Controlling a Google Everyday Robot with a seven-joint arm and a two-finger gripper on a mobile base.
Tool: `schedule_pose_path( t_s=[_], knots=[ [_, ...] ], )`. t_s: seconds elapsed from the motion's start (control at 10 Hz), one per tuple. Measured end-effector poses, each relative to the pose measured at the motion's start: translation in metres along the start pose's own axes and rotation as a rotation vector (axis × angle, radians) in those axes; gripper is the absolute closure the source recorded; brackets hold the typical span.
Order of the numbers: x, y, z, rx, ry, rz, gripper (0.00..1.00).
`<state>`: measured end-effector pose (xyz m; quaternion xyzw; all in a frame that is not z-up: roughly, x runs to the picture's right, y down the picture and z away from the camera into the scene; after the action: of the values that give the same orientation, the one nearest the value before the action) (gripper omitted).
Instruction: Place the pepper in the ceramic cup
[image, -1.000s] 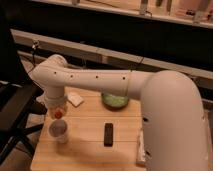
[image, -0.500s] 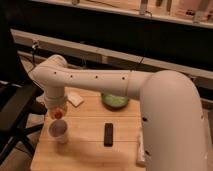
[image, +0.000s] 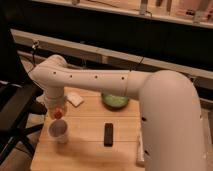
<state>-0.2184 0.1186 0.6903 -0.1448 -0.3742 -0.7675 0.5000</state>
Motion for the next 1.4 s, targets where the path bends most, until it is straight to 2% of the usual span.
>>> schedule_pose_path(
  t_s=[0.3,0.5,0.8,1.1,1.4],
  knots=[
    [-0.008,-0.007,0.006,0.029,-0.004,-0.028,0.99],
    [-0.020,-0.018,0.015,0.043,-0.025,-0.057,0.89],
    [-0.041,-0.030,0.035,0.065,-0.077,-0.090,0.55],
    [-0.056,-0.033,0.046,0.085,-0.095,-0.082,0.28],
    [-0.069,-0.018,0.046,0.095,-0.073,-0.030,0.26]
  ],
)
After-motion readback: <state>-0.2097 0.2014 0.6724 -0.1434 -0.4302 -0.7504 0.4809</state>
